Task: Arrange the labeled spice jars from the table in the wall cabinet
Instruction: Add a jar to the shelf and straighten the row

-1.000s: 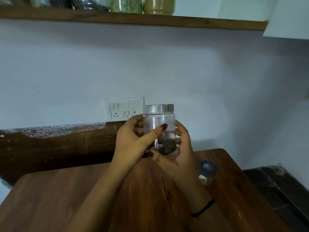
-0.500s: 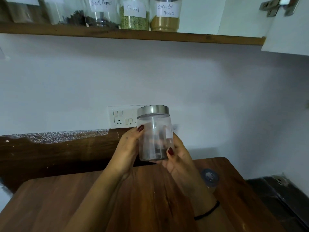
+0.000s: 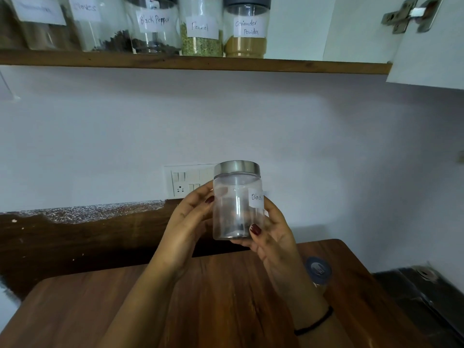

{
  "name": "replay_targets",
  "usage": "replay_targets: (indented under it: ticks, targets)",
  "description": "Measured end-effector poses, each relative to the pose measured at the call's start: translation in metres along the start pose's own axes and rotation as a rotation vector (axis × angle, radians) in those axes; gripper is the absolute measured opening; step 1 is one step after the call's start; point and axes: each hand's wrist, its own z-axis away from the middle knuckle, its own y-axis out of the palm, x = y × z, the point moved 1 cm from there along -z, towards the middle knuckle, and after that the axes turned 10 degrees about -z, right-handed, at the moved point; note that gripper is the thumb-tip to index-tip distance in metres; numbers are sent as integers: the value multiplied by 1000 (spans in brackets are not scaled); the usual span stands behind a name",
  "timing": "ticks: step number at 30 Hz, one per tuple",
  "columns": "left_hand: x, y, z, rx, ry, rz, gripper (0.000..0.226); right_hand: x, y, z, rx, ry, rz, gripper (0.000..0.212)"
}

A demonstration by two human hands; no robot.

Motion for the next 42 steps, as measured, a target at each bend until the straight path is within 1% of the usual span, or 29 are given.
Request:
replay_targets:
  ticks: [3, 5, 9, 12, 14, 16, 19, 23, 27, 30, 31, 33, 38, 42]
  targets:
    - [-4, 1, 4, -96, 62, -78, 47, 1, -1, 1, -49, -44, 36, 99]
    - [-8, 7, 8, -115, 112, -107, 49, 3, 0, 3, -57, -85, 92, 95]
    - [-13, 16, 11, -96, 142, -138, 59, 9, 3, 7, -60, -145, 149, 84]
    - [-14, 18, 11, -108, 150, -200, 68, 12, 3, 8, -75, -180, 200, 89]
    - [-16, 18, 10, -104, 158, -237, 72, 12, 1, 7, -93, -204, 239, 83]
    - [-17, 19, 9, -69, 165, -269, 78, 13, 0, 5, -101, -226, 265, 82]
    - [-23, 22, 6, 12, 151, -274, 86, 16, 1, 4, -121, -268, 286, 85]
    - [-32, 27, -1, 28, 169, -261, 82, 26, 3, 3, -106, -300, 313, 85]
    - [-43, 26, -12, 17, 204, -235, 69, 43, -1, -6, -87, -306, 280, 85]
    - [-54, 32, -22, 14, 236, -238, 68, 60, -4, -17, -72, -334, 318, 73]
    - [-58, 34, -25, 15, 252, -244, 70, 66, -4, -20, -69, -338, 327, 72]
    - [-66, 37, -33, 19, 288, -259, 75, 77, -4, -27, -50, -364, 350, 75]
    - [-83, 47, -57, 8, 331, -224, 64, 105, -4, -46, -33, -455, 377, 71]
    - [-98, 55, -74, -31, 386, -235, 66, 129, -1, -65, 3, -540, 409, 73]
